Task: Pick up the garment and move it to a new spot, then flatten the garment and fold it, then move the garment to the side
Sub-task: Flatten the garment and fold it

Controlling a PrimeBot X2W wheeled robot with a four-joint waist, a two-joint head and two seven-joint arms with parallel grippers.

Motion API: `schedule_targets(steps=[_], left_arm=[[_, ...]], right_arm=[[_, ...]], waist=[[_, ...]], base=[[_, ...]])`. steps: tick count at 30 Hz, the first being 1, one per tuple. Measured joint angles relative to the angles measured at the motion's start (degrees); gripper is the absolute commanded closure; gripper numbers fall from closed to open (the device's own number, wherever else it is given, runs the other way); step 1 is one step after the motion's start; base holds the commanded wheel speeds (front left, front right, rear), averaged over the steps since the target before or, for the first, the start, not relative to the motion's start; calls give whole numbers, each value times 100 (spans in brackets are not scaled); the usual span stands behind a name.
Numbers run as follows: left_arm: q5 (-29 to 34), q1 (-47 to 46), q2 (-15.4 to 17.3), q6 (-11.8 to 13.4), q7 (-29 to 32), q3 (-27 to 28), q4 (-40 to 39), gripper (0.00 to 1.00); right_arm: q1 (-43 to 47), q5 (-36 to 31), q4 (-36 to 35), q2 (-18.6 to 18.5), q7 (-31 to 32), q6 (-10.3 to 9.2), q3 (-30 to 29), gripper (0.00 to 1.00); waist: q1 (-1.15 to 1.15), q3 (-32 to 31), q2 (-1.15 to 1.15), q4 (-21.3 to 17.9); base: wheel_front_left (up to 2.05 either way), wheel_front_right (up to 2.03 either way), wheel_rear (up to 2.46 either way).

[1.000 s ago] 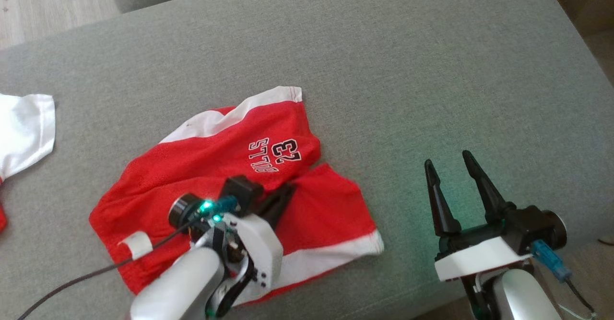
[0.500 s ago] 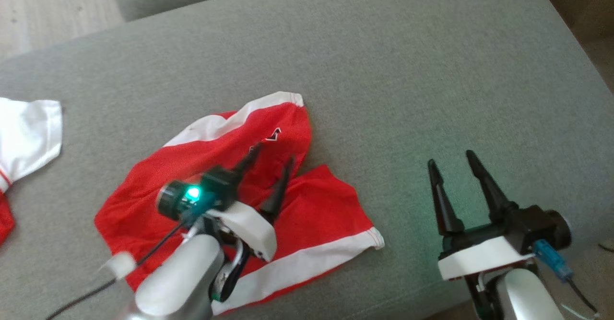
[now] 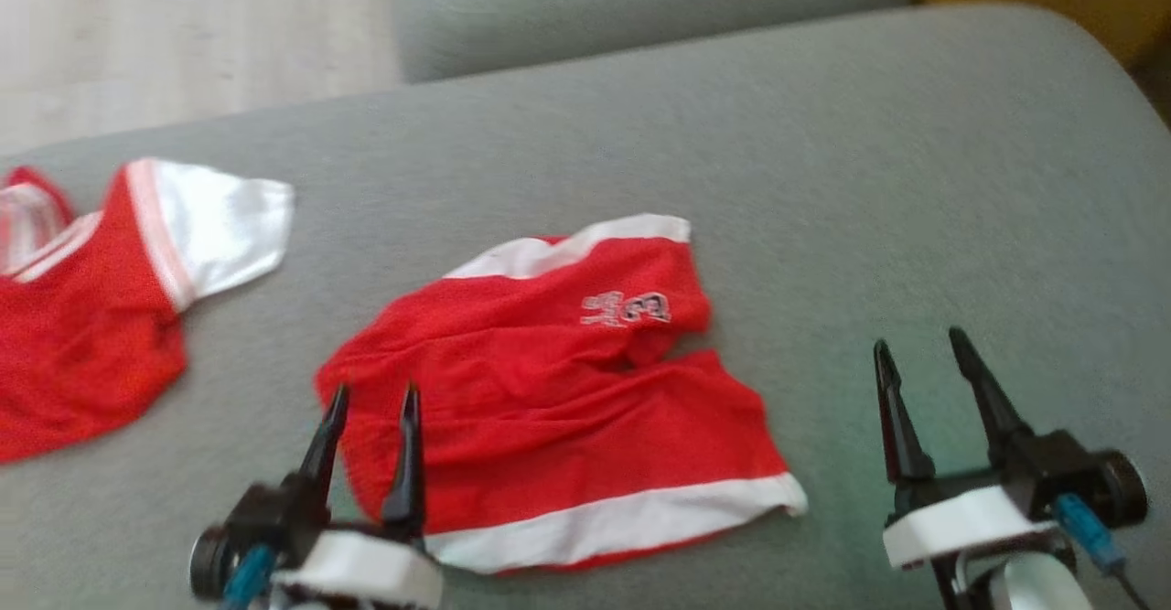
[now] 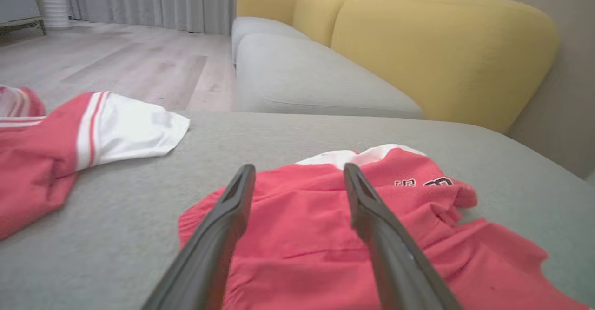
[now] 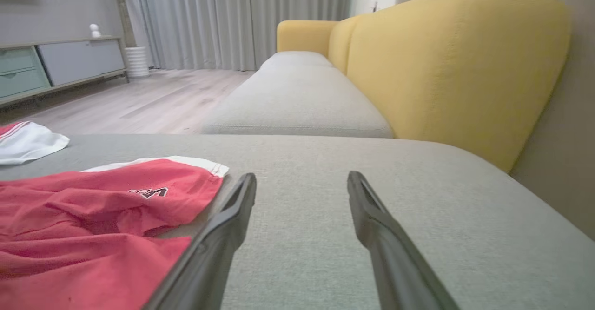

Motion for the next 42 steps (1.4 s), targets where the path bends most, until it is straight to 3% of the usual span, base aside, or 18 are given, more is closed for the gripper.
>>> schedule_targets(steps=[6,12,21,30,38,42], left_arm=[[315,656,8,3,-2,509,-36,0],[697,1081,-134,-526,-2,1040,153,0],[1234,1362,-491,-1196,-2,1657,455,0],[1715,1416,-889,-1680,-2,2275,611,0],[1893,1416,-1012,-1934,-2,2417,656,0],[1873,1432,-899,-2039,148,2229,794,0]], right_arm=[[176,-129,149,1,0,0,-104,0],[205,-89,448,2,0,0,-64,0],[239,5,690,2,0,0,-35,0],[244,103,728,2,0,0,20,0],[242,298,662,2,0,0,252,0],[239,452,645,1,225,0,501,0]], waist=[[0,-295,0,574],[0,-497,0,863],[1,-555,0,812],[1,-531,0,771],[1,-515,0,748],[1,-494,0,702]], base=[[0,0,0],[0,0,0],[0,0,0],[0,0,0],[0,0,0],[0,0,0]])
